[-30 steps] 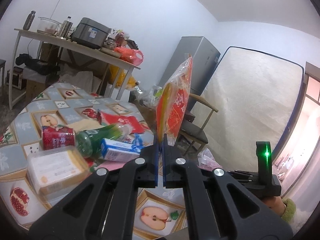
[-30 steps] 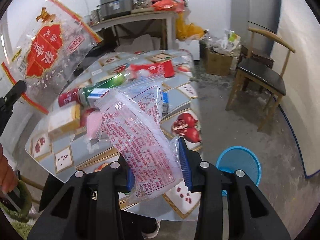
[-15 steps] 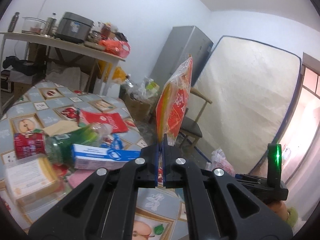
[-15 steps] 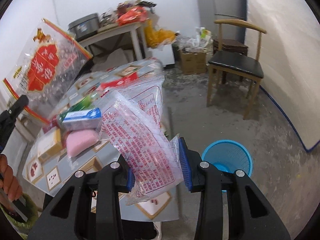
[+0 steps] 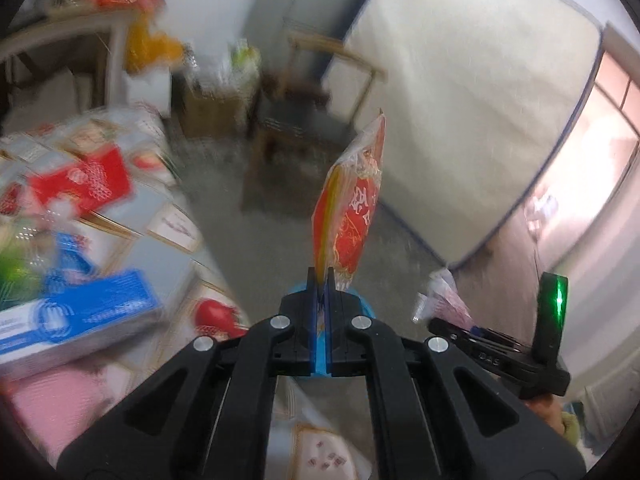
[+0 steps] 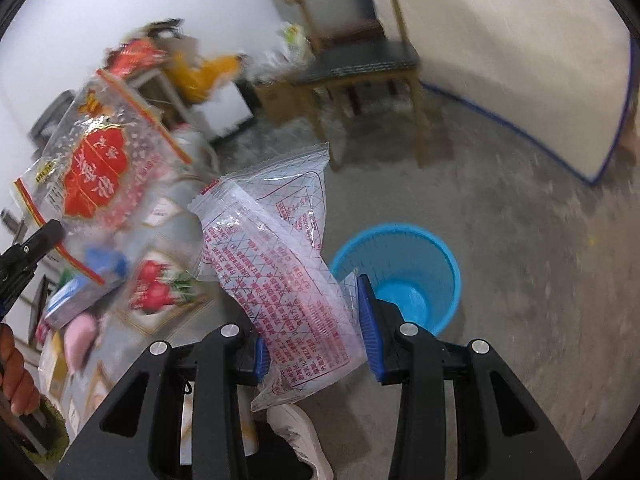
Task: Collect trash
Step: 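Open both grippers over the blue wastebasket to drop the bags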
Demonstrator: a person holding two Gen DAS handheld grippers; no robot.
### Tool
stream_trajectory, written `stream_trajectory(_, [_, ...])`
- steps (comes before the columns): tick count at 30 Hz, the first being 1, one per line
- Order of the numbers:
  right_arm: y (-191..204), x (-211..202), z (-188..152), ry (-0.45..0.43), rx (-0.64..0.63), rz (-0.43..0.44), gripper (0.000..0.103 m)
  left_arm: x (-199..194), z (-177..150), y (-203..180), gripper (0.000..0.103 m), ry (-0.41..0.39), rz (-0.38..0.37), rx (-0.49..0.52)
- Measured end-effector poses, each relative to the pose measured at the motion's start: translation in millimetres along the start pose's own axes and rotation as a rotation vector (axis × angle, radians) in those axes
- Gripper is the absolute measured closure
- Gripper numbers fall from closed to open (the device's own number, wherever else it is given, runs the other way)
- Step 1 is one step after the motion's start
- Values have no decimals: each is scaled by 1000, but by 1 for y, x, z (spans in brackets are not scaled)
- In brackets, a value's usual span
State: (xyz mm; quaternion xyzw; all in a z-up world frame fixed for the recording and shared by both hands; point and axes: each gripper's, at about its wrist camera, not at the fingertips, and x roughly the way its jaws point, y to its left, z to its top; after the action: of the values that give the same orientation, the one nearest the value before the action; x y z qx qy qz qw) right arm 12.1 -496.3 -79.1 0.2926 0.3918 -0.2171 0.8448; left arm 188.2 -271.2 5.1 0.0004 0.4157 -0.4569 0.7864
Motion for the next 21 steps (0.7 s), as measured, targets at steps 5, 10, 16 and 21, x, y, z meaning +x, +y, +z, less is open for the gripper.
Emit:
stream_trajectory(5, [-60,79,2,147,184,7,66,112,4,-7,102,286,-3,-52])
stream_trajectory(10, [-101,140,5,192,291,-31,59,198,-4,-13,101,424,58,-26])
stream_trajectory(16, [-122,191,1,212,275,-123,33,237,-18,-19,46,480,128,29])
stream_trajectory(21, [-130,194,-2,209,242,-127,29,225,-6,-17,41,444,91,12])
